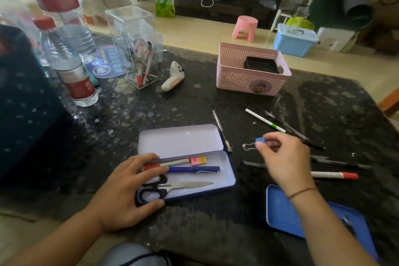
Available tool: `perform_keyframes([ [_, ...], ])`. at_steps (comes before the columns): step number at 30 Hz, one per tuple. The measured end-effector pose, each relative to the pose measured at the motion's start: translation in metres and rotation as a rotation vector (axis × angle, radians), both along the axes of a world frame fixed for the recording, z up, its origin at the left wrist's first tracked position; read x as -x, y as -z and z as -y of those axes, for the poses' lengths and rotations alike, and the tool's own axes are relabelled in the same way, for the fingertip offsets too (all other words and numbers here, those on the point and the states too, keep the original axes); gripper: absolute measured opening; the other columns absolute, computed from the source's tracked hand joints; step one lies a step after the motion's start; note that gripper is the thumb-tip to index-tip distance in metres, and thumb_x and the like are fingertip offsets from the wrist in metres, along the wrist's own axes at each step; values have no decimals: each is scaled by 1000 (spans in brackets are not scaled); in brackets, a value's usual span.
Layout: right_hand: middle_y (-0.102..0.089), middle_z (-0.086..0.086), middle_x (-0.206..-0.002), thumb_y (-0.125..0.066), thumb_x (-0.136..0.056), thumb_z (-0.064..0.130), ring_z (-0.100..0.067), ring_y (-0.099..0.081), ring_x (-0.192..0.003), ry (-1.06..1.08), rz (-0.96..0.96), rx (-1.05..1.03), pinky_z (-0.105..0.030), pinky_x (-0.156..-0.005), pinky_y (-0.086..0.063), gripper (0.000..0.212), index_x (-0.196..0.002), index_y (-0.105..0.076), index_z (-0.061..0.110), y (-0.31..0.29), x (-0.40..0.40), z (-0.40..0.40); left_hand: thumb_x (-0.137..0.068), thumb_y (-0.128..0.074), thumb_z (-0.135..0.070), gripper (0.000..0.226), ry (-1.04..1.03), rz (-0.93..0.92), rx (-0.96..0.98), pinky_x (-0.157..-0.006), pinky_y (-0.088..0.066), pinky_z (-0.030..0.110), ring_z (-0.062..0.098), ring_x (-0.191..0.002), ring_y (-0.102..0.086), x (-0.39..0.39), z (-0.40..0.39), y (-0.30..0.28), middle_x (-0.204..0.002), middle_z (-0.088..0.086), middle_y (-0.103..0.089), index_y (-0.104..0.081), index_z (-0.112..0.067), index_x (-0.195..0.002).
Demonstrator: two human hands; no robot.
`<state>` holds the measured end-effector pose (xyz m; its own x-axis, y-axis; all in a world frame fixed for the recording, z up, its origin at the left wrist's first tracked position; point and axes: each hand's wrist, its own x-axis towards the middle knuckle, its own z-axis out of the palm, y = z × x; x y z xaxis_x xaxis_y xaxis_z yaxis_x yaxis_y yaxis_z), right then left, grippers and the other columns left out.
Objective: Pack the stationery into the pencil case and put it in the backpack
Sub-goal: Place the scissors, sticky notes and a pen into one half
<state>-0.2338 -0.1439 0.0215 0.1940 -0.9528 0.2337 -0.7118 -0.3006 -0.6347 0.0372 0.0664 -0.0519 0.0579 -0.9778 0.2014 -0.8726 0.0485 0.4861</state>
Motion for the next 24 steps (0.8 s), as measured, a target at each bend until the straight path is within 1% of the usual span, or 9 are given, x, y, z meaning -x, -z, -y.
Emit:
perform_keyframes([
  [1, -59, 10, -62, -76, -75, 15, -10, -56, -58, -52, 35, 29, -22, -68, -42, 20, -93, -71, 9, -1, -14, -12, -78, -61, -66, 64, 1, -1, -1, -106, -36, 33, 9, -130, -43, 0, 0, 0, -144, -11, -43, -50, -42, -137],
  [2, -57, 10, -60, -77, -74, 15, -10, -56, -56, -111, 27, 70, -24, -65, -45, 20, -92, -70, 12, 2, -27, -24, -78, -62, -66, 65, 1, -1, 1, -106, -37, 33, 9, -130, -43, 0, -1, -1, -144, -11, -42, -50, -42, -137],
  [5, -58, 2, -63, -75, -75, 19, -17, -54, -57, -253, -134, 212, -31, -57, -50, 17, -84, -60, 18, 18, -51, -45, -78, -63, -65, 65, -3, 1, 14, -106, -39, 34, 8, -130, -43, 1, -1, -1, -144, -12, -42, -51, -41, -137],
  [7, -58, 0, -63, -75, -74, 20, -18, -53, -56, -293, -249, 274, -33, -54, -51, 20, -80, -57, 18, 29, -56, -45, -78, -62, -66, 64, -9, 1, 17, -107, -38, 34, 6, -131, -41, 1, -1, -1, -145, -14, -40, -50, -42, -136],
  [10, -59, -2, -62, -77, -71, 19, -21, -55, -55, -305, -363, 331, -35, -51, -50, 21, -74, -57, 16, 38, -56, -41, -78, -62, -66, 64, -7, 0, 17, -107, -37, 35, 5, -132, -40, 1, -1, 0, -145, -15, -40, -50, -42, -136],
  [13, -57, -3, -60, -75, -69, 17, -23, -53, -55, -294, -453, 360, -34, -50, -45, 17, -68, -59, 14, 38, -55, -37, -78, -62, -66, 63, -9, -2, 19, -108, -37, 35, 5, -132, -40, 1, -1, 0, -145, -16, -40, -51, -43, -136],
  [16, -55, -3, -54, -74, -67, 15, -25, -50, -54, -272, -582, 397, -32, -52, -35, 17, -60, -59, 15, 34, -56, -37, -78, -61, -67, 63, -13, 0, 22, -108, -37, 35, 6, -132, -40, 1, -1, 1, -145, -16, -39, -51, -43, -136],
  [20, -58, -2, -54, -75, -66, 21, -26, -49, -60, -323, -703, 434, -33, -56, -26, 13, -61, -64, 17, 31, -59, -40, -78, -61, -68, 63, -14, -2, 17, -108, -39, 38, 7, -132, -40, 1, -1, 2, -146, -15, -39, -51, -43, -135],
  [24, -60, -3, -58, -77, -63, 26, -27, -50, -64, -358, -756, 428, -35, -57, -30, 13, -62, -67, 18, 35, -62, -44, -78, -61, -67, 63, -17, 4, 18, -107, -39, 38, 8, -132, -40, 1, -1, 2, -146, -14, -40, -50, -43, -136],
])
